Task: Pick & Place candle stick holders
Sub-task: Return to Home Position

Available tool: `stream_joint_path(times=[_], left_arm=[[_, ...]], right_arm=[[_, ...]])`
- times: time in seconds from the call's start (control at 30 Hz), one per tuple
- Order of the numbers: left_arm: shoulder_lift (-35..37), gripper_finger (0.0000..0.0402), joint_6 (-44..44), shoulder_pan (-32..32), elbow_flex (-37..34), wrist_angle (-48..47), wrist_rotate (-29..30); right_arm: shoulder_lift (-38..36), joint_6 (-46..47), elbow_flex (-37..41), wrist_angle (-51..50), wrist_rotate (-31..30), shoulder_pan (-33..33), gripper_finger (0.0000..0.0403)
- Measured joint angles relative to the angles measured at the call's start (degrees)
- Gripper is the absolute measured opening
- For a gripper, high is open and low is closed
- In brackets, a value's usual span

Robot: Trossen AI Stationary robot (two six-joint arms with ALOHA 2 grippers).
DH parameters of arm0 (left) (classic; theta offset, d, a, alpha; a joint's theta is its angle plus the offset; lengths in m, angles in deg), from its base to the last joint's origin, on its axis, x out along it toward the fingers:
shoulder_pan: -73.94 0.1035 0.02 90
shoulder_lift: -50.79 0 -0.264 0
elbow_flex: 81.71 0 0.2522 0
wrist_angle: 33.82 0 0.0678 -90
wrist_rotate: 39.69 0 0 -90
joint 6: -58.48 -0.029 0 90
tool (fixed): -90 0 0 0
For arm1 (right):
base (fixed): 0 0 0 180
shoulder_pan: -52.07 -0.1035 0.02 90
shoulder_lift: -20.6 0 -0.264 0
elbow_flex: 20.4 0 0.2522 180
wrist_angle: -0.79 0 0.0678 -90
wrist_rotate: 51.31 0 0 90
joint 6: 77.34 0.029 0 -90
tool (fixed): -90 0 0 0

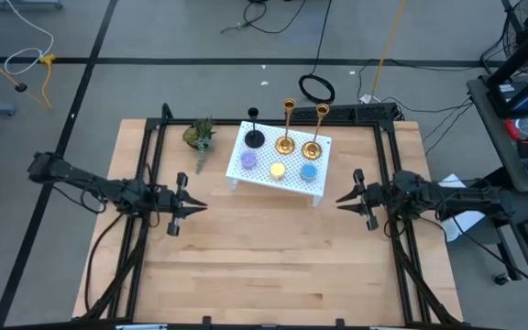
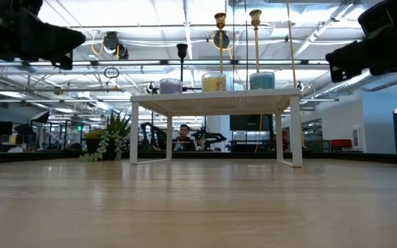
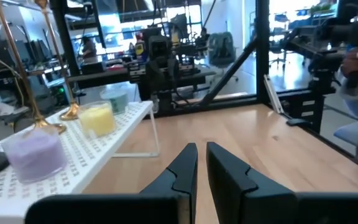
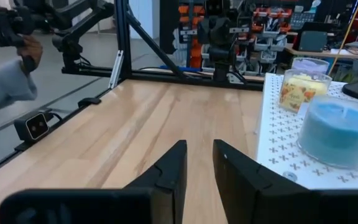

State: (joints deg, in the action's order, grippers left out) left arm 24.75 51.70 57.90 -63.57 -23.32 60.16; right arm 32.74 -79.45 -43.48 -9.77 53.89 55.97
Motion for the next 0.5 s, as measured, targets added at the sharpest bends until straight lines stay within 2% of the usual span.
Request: stream_joint_path(times=[0.5], left_arm=[[0.3, 0.0042, -4.4, 0.0, -3.6, 2.6, -1.1]], right_arm=[[-11.9, 0.6, 3.1, -4.4, -0.1, 0.0, 0.0073]])
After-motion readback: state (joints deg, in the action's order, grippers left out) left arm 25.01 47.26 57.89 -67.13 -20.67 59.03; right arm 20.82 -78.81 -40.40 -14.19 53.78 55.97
